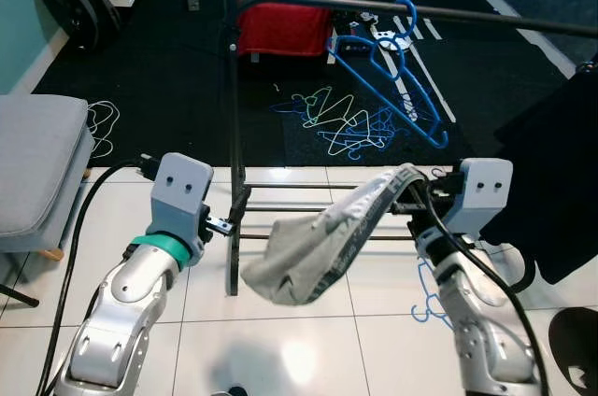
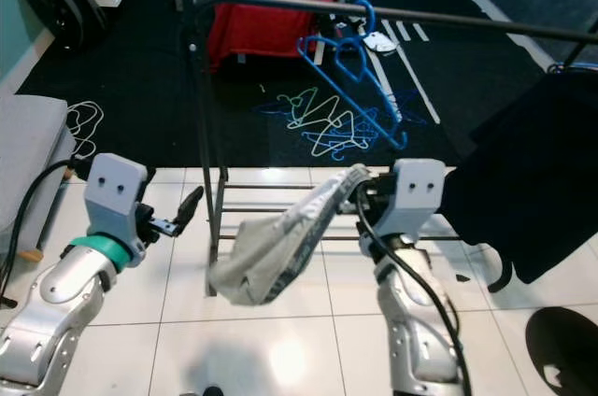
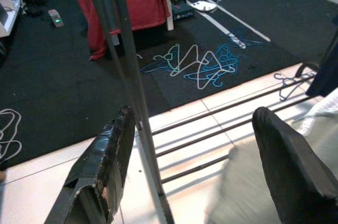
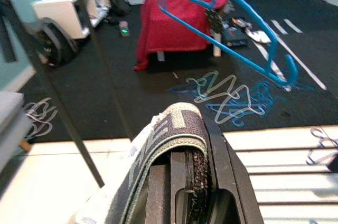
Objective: Hang hanger
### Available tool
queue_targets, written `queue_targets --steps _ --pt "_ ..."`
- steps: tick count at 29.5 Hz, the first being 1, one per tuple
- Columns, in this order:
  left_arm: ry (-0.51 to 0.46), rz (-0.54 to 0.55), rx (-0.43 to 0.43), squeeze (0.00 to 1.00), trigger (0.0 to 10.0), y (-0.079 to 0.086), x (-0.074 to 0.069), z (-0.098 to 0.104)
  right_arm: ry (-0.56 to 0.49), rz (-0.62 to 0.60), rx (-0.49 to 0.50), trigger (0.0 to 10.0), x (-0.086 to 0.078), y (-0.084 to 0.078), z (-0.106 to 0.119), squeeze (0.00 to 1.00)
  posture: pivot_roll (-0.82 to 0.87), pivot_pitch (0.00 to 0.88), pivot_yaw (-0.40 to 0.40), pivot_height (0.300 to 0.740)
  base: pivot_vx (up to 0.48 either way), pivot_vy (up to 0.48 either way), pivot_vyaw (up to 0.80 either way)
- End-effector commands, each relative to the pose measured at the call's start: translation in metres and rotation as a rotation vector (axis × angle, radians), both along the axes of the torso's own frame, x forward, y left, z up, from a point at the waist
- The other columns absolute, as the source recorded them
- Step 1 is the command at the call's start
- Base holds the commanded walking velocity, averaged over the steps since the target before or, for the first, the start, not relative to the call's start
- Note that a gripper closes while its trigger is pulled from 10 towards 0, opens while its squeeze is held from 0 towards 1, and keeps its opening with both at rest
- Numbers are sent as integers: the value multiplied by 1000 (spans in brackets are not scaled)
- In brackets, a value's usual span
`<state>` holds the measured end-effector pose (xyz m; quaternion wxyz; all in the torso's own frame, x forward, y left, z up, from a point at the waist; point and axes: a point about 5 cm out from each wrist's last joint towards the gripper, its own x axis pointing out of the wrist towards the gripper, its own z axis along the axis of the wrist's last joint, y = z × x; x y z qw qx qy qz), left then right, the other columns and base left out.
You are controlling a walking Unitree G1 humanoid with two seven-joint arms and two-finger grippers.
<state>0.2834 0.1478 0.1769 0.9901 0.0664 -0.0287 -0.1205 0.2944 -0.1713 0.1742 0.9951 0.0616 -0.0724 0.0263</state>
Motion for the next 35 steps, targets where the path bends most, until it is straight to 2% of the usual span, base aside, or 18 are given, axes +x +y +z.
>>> queue_targets --steps 1,5,11,14,19,20,21,26,35 --pt "30 4 -18 0 10000 1 -2 -6 19 -31 -4 10000 -2 -4 -7 0 -54 70 46 740 0 0 0" --pt "48 -31 -42 0 10000 0 -13 -10 36 -17 -19 10000 -5 -2 -13 0 -56 65 27 740 0 0 0" --pt "22 1 -17 0 10000 7 -12 -13 45 8 -23 10000 -5 4 -16 0 -47 55 12 740 0 0 0" --pt "11 93 34 0 10000 14 -2 -13 25 41 -31 10000 -1 14 -12 0 -33 48 -9 740 0 0 0" --pt "6 97 42 0 10000 14 0 -13 23 43 -30 10000 0 15 -11 0 -32 46 -9 740 0 0 0" --pt "-23 112 49 0 10000 13 4 -10 18 49 -29 10000 3 17 -11 0 -35 38 -10 740 0 0 0" --pt "-61 106 63 0 10000 11 7 -6 16 53 -31 10000 5 18 -11 0 -36 32 -5 740 0 0 0" --pt "-118 102 103 0 10000 9 14 2 7 57 -30 10000 12 20 -9 0 -29 27 8 740 0 0 0" --pt "-146 69 92 0 10000 3 21 9 7 57 -27 10000 18 22 -10 0 -32 5 17 740 0 0 0"
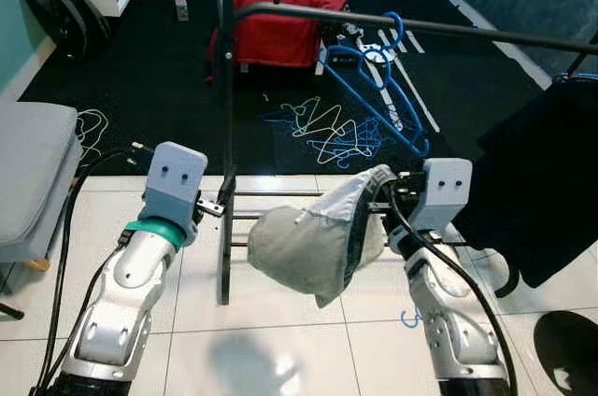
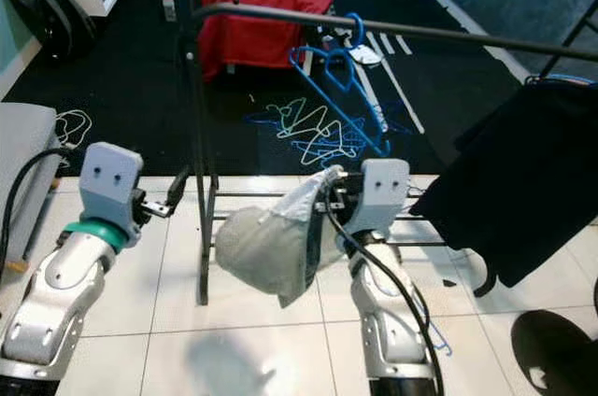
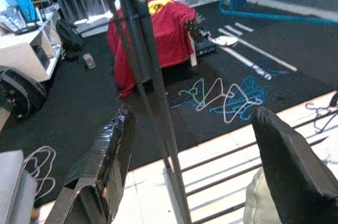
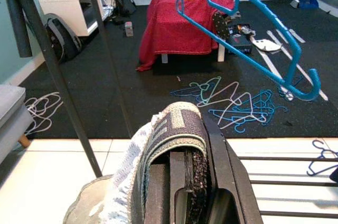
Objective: Hang hanger
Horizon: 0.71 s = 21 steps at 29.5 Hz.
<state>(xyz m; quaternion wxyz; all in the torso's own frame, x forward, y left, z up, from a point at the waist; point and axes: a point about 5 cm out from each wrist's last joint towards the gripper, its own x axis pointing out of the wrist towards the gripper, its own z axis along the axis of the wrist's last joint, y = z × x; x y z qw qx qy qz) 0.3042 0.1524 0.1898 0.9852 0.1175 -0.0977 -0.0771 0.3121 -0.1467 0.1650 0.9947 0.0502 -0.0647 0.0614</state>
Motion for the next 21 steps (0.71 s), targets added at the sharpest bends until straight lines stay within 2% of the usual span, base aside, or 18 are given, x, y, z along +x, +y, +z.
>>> queue_targets --steps 1,5,11,21 --pt "0 -15 0 0 10000 -6 2 -2 -3 -12 -5 10000 2 -3 -2 0 -30 0 16 740 0 0 0" --pt "-7 -16 -2 0 10000 -8 3 -2 -5 -12 -8 10000 3 -3 -2 0 -30 0 16 740 0 0 0" --pt "-14 -22 -20 0 10000 -14 3 -4 -9 -20 -2 10000 4 -5 -3 0 -21 14 11 740 0 -282 0" --pt "-3 -22 -33 0 10000 -15 -1 -7 6 -17 -9 10000 1 -5 -8 0 -26 35 6 740 0 -306 0"
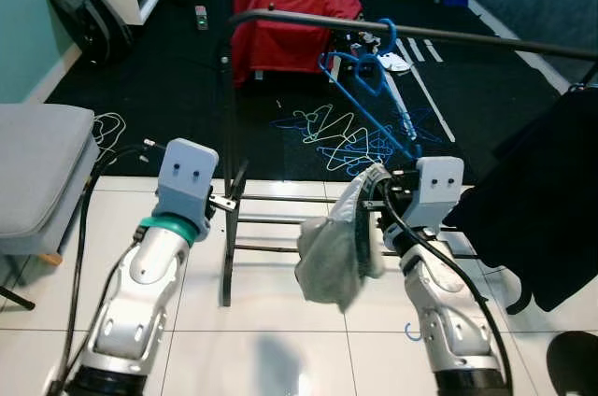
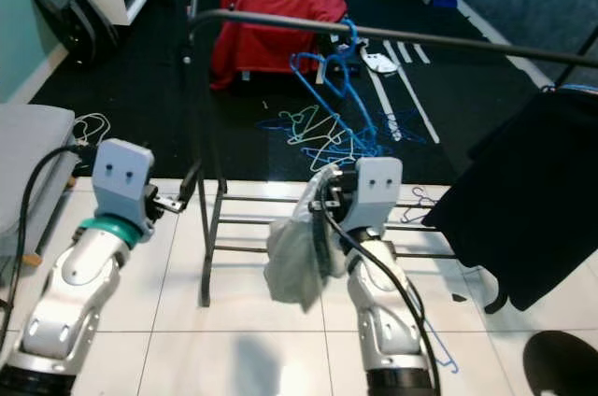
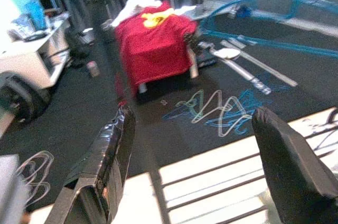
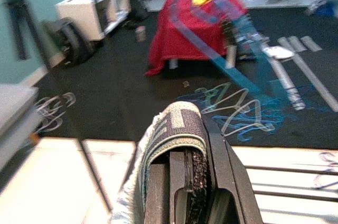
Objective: Hang hanger
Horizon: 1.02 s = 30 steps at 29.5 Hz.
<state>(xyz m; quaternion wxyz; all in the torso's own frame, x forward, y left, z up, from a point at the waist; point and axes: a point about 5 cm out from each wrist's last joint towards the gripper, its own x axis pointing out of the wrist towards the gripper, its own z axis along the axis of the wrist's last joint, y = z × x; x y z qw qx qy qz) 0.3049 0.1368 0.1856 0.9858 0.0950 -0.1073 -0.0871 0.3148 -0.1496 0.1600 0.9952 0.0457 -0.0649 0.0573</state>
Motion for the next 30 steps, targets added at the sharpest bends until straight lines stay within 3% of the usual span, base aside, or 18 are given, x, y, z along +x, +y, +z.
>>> queue_targets --steps 1,30 --pt "10 4 12 0 10000 1 -1 -3 6 -8 0 10000 -2 -2 -3 0 -26 35 6 740 0 -307 0" --pt "41 9 -24 0 10000 0 0 -5 13 -19 -1 10000 -7 -5 -7 0 -36 55 15 740 0 -278 0"
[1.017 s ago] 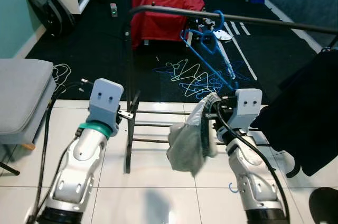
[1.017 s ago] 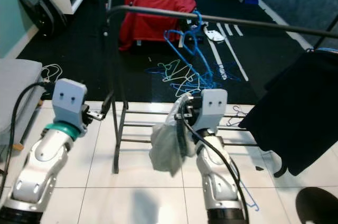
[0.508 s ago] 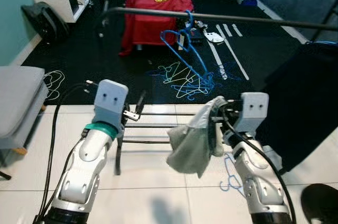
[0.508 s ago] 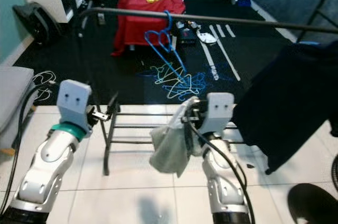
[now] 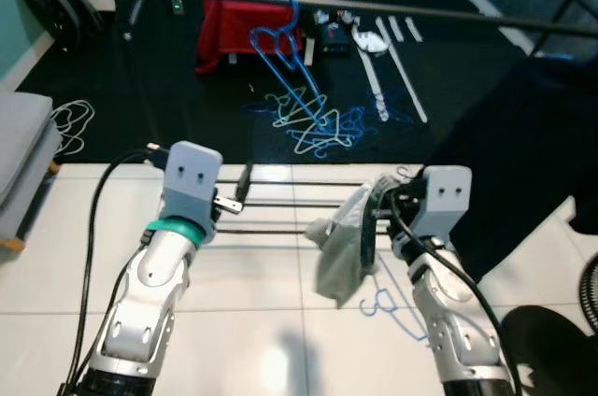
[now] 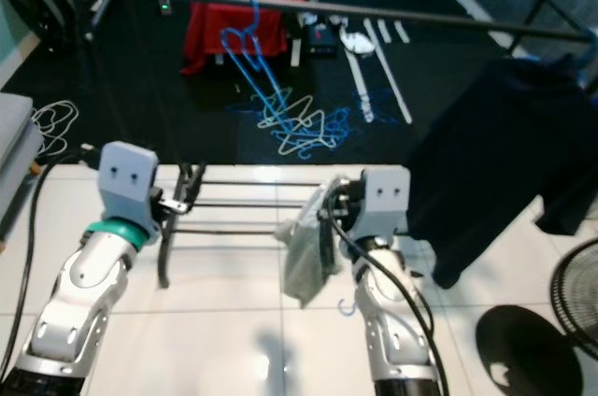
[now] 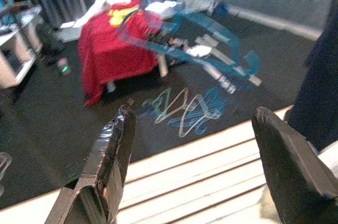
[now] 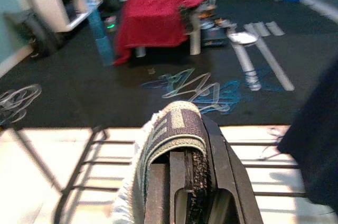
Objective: Hang hanger
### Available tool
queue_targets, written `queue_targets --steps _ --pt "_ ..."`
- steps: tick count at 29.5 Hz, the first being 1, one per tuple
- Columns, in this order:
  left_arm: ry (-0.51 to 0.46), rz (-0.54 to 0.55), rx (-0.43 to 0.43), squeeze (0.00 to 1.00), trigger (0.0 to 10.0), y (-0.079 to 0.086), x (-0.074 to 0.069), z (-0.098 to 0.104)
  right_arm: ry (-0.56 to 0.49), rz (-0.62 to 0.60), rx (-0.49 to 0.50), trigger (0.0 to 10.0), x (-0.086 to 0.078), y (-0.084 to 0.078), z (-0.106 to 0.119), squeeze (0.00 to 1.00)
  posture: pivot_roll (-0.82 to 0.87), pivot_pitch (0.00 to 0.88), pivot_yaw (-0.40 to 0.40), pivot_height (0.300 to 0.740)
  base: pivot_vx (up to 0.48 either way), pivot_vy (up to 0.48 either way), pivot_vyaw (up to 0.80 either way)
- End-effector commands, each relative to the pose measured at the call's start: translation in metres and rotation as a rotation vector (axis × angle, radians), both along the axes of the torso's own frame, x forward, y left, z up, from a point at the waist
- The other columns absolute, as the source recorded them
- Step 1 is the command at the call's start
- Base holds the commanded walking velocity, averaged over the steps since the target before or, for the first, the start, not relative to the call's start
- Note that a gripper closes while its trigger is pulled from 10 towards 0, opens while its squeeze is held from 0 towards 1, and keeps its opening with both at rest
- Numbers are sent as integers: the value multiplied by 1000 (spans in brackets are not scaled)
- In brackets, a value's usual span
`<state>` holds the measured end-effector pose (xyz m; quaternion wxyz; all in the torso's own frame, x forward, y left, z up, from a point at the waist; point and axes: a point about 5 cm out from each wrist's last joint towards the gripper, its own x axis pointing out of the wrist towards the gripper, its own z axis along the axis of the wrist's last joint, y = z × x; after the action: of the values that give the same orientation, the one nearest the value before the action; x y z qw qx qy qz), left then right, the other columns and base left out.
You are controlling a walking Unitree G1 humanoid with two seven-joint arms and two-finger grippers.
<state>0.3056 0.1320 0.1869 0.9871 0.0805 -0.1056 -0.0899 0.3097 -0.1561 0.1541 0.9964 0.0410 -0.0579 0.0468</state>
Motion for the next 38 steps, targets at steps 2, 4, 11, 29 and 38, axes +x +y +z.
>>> queue_targets --steps 2,4,11,29,38 --pt "57 29 -4 0 10000 6 2 -8 -2 3 9 10000 -2 2 -1 0 -38 49 16 740 0 0 0" --pt "65 28 -3 0 10000 6 3 -8 -2 3 9 10000 -2 2 -1 0 -38 49 16 740 0 0 0" --pt "44 15 25 0 10000 1 4 -3 -5 3 8 10000 -1 3 -1 0 -39 35 22 740 0 0 0" --pt "-24 23 -10 0 10000 2 6 8 44 -215 53 10000 -10 -58 -10 0 -55 35 21 740 320 0 0" --pt "-42 11 -11 0 10000 -2 8 13 38 -188 40 10000 -7 -49 -10 0 -50 29 21 740 480 0 0"
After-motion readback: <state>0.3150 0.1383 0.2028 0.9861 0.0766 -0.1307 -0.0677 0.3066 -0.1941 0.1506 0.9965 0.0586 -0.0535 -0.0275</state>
